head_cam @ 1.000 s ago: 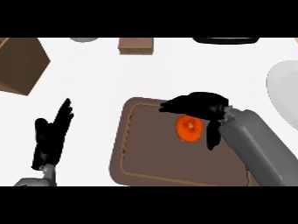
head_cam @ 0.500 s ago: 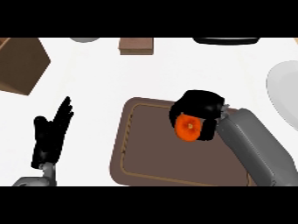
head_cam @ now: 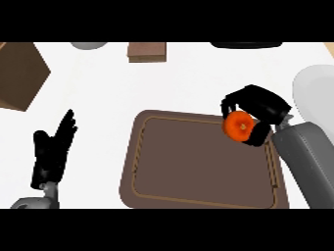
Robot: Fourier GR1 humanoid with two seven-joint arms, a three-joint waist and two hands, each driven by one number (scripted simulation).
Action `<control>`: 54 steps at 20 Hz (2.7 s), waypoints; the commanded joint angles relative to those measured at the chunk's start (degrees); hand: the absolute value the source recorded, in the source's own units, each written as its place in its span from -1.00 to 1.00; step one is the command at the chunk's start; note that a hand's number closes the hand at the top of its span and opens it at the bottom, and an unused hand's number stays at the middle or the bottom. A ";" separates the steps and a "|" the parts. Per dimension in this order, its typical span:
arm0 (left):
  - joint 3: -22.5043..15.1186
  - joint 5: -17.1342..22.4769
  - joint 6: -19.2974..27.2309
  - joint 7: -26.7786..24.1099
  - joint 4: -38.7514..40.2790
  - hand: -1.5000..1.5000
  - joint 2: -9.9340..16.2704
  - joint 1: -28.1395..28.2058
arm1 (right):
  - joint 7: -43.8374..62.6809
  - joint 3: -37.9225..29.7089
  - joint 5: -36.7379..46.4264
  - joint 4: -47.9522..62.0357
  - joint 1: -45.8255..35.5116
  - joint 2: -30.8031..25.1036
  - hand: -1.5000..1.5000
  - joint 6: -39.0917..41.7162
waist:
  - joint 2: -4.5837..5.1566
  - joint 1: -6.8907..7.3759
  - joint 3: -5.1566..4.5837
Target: Pick the squash from the tray and place it in the plate
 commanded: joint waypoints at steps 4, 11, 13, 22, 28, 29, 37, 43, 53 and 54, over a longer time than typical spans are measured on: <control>0.37 1.04 -0.75 -1.19 -0.84 0.00 -0.26 2.26 | 6.91 -15.01 -3.12 -5.26 9.92 -8.42 1.00 -9.18 | -0.33 -1.10 -0.04; 1.33 0.54 -0.32 -0.22 -0.88 0.00 0.52 1.65 | 12.82 -26.55 -10.59 -20.01 13.53 -6.95 1.00 -13.29 | -0.23 -0.49 -0.05; 0.47 0.16 -0.83 -4.25 2.01 0.00 -0.65 2.94 | 13.01 -30.66 -13.25 -22.79 14.81 -9.19 1.00 -12.23 | -0.04 -0.42 -0.08; -1.37 -1.88 -0.21 -0.11 -1.35 0.00 -2.28 1.17 | 15.38 -36.96 -14.27 -8.12 8.93 -14.79 1.00 -12.52 | 0.33 1.55 -0.01; -0.80 -1.10 -1.72 3.58 -3.27 0.00 -1.46 -0.55 | 7.61 -37.27 -11.66 11.42 3.03 -19.93 1.00 -17.21 | 0.47 2.05 0.03; 0.48 -1.16 -1.66 -0.32 1.38 0.00 -1.63 -1.65 | 9.73 -36.51 -11.66 11.30 1.68 -20.74 1.00 -15.48 | 0.45 1.80 0.00; -2.67 -3.97 0.66 0.39 0.73 0.00 -4.57 -2.22 | 1.22 -33.94 -5.71 34.58 -3.03 -24.19 1.00 -19.71 | 1.01 2.97 0.12; 0.13 -1.41 -2.76 -1.43 1.04 0.00 -1.36 -1.13 | -0.57 -30.56 -3.04 43.77 -4.44 -25.87 1.00 -11.94 | 1.11 3.43 0.13; -0.79 -2.83 -1.31 1.22 0.56 0.00 -2.62 -2.20 | -16.79 -34.35 -7.31 50.69 -9.96 -28.72 -1.00 -5.38 | 0.96 2.99 0.22; -0.85 -1.58 -3.18 -1.62 -0.72 0.00 -2.02 1.72 | -18.69 -36.20 -9.45 51.03 -10.00 -28.92 -1.00 -3.47 | 0.79 3.25 0.21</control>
